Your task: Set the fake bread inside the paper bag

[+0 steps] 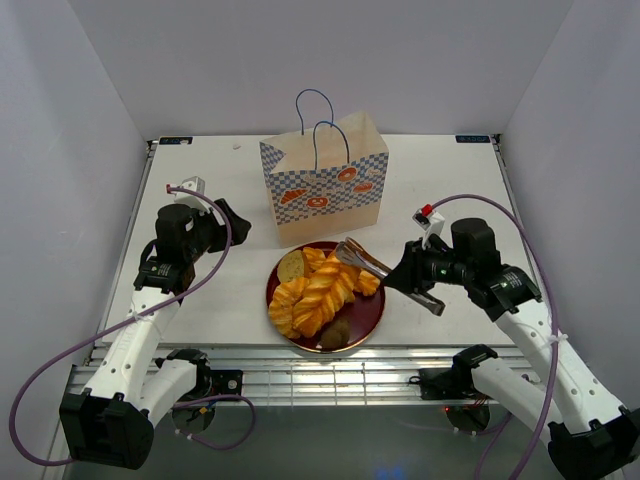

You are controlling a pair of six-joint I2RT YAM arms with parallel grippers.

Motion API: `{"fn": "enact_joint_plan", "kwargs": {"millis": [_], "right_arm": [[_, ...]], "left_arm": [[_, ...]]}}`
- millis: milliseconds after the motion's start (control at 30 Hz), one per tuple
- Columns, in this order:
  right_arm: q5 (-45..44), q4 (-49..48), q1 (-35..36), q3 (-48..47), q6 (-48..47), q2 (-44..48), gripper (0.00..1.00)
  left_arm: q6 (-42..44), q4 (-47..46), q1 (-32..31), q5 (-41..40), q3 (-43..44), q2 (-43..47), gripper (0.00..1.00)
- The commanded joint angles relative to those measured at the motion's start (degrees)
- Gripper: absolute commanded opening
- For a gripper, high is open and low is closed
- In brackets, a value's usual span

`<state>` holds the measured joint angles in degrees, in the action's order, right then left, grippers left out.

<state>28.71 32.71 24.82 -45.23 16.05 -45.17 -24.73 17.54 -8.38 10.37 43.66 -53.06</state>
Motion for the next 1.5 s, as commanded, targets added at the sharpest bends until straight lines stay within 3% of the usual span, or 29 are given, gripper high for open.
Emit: {"fn": "enact_joint_plan", "kwargs": {"millis": [0,767,1467], "right_arm": [[-0.32,-0.72,0.06,-4.16,-0.76,-0.88,0.08],[1.53,4.47,0.14,-29.37,-1.55,-7.74,0.08],[-2.43,0.60,0.05,-59.44,3.54,-26.81,0.08]], "left_arm": [[-1.11,-0.40,-0.23,-2.28,0.20,0.94,0.81],[-2.34,1.09,-0.23,-6.59,0.82,2.34,0.80],[-2.95,0.57,-0.23,-6.50,0.29,1.55,0.78]]}}
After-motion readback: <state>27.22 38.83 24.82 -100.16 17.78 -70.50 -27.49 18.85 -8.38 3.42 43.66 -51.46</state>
